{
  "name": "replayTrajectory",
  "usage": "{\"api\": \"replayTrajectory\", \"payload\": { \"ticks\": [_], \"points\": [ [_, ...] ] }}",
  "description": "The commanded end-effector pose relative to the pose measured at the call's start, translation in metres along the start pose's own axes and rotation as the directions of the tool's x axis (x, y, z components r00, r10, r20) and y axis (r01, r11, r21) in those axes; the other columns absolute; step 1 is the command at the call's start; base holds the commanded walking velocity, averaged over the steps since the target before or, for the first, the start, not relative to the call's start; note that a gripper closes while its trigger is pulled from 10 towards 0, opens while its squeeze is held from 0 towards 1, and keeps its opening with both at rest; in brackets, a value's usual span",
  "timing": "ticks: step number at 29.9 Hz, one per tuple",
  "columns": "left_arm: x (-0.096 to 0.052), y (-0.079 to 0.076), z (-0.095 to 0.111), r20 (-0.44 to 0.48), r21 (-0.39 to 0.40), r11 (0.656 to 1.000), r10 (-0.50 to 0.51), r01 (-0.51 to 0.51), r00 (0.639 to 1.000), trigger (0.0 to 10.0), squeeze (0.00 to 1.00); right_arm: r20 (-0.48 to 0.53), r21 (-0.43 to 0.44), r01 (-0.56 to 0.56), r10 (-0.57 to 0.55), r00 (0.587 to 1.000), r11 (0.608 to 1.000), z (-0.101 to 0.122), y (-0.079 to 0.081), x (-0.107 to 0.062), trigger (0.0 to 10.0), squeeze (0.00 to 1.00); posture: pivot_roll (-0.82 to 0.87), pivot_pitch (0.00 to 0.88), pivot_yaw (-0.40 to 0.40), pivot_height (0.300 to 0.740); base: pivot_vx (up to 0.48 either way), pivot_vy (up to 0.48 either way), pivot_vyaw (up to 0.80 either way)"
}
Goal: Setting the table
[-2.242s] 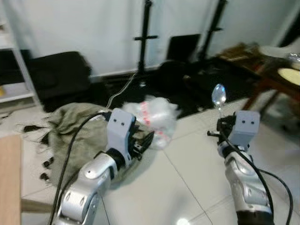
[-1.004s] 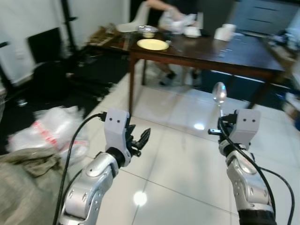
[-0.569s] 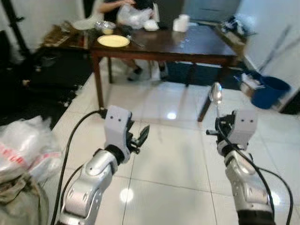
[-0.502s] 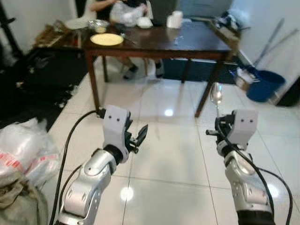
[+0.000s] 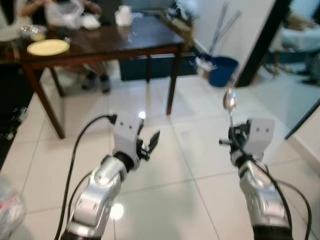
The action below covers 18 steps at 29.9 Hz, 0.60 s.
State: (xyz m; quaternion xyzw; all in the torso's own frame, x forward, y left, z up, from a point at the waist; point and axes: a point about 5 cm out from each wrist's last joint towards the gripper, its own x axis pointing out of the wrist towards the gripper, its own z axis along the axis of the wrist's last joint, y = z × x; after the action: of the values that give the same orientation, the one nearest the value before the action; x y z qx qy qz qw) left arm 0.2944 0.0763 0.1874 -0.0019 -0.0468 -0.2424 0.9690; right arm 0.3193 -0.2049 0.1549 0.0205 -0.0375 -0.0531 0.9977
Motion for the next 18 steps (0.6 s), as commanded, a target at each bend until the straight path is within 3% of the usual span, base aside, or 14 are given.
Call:
{"api": "replayTrajectory", "payload": {
  "ticks": [1,4,18],
  "points": [
    [0.0,0.002,0.0,0.022,0.027,0.999,0.024,-0.024,0.999,10.0,0.0,0.005,0.009,-0.002,0.002,1.0,1.0,0.001,0.002,0.0,10.0,0.0,-0.06,0.0,0.027,0.74,0.48,0.0,0.0],
    [0.002,0.0,0.001,0.041,0.072,0.997,0.02,-0.023,0.999,10.0,0.0,0.011,0.017,-0.017,0.016,1.0,1.0,0.001,0.006,0.0,10.0,0.0,-0.06,0.0,0.028,0.74,0.475,0.0,0.0],
    [0.006,-0.011,-0.001,0.061,0.067,0.998,-0.018,0.014,0.998,10.0,0.0,0.018,0.014,-0.028,0.028,0.999,1.0,0.003,0.007,0.0,10.0,0.0,-0.07,0.0,0.026,0.74,0.472,0.0,0.0]
  ]
}}
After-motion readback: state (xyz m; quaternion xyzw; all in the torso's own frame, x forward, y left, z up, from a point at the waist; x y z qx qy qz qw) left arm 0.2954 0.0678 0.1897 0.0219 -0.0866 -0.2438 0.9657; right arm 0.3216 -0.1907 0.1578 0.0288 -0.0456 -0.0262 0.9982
